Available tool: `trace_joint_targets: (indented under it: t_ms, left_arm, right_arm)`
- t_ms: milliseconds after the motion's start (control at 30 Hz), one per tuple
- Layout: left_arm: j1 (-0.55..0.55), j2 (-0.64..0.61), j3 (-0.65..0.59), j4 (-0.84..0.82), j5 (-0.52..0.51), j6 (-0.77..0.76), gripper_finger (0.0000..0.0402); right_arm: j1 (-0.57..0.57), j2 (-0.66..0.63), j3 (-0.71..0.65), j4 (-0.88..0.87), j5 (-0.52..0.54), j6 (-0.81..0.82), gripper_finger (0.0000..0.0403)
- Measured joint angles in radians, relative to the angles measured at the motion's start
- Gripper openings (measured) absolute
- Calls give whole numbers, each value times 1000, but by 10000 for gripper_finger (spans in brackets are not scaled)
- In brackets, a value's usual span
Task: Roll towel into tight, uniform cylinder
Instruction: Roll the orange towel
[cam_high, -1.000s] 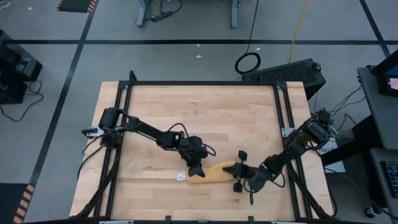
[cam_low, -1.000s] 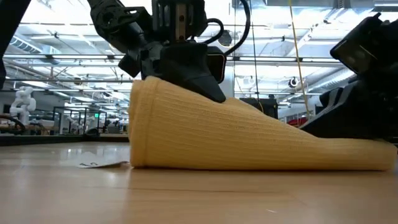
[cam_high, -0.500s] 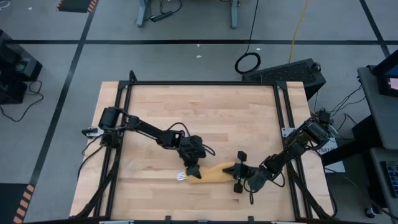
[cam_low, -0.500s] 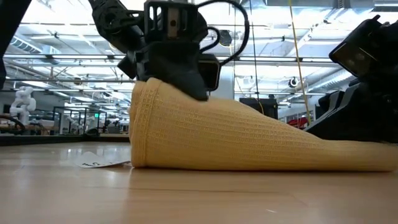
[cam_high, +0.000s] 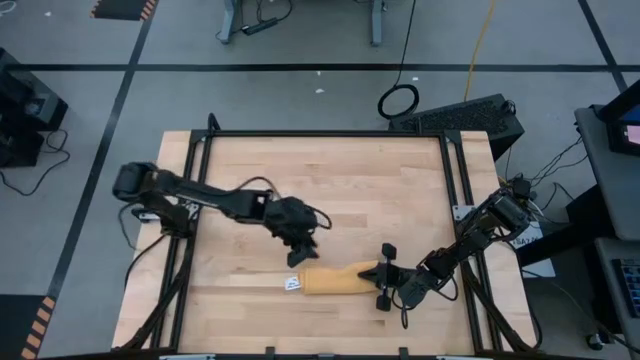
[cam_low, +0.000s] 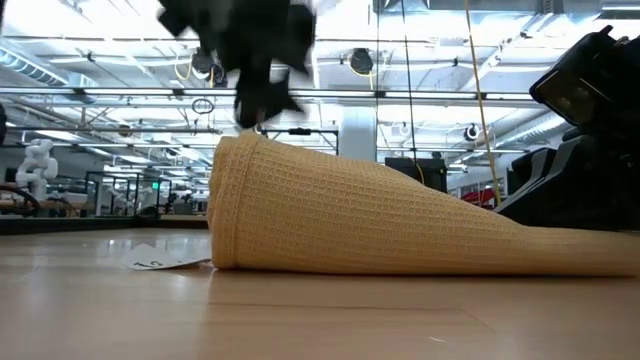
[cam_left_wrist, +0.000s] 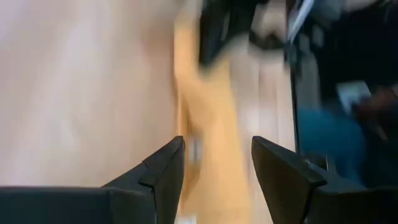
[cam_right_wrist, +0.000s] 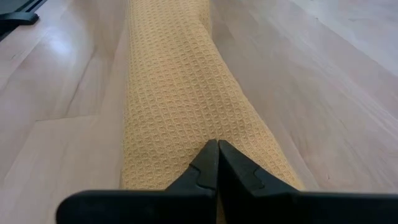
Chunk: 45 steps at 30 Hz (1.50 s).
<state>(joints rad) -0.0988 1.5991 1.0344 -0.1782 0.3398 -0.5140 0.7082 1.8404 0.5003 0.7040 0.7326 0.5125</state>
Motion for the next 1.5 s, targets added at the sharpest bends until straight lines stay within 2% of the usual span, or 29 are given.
trace_joint_targets:
  t_ms: [67,167,267,367,433,600,767,933,1200,1333,1500]
  left_arm:
    - [-59,-45,0,82,-175,26,191]
    - [-180,-49,2,255,-364,124,191]
    - [-282,18,3,406,-520,169,191]
    - [-343,107,0,443,-723,164,191]
    - [-366,169,0,471,-819,158,191]
    - [-376,303,0,669,-838,176,191]
    - [-377,414,1,902,-794,254,191]
    - [-376,496,0,897,-795,208,191]
    - [-401,523,-9,821,-848,121,190]
    - [-417,525,-26,823,-890,119,157]
    - [-423,525,-30,862,-902,146,75]
  right_arm:
    - [0,0,0,0,0,2,0]
    - [0,0,0,0,-1,2,0]
    - [-2,0,0,-1,-2,0,0]
    - [-2,0,0,-1,-3,0,0]
    - [-2,0,0,0,-4,-3,0]
    - [-2,0,0,-1,-3,-4,0]
    - [-2,0,0,-3,-4,-2,0]
    - [-2,0,0,-4,-4,-7,0]
    - [-2,0,0,-5,-4,-8,0]
    - [-2,0,0,-5,-4,-8,0]
    - [-2,0,0,-6,-4,-11,0]
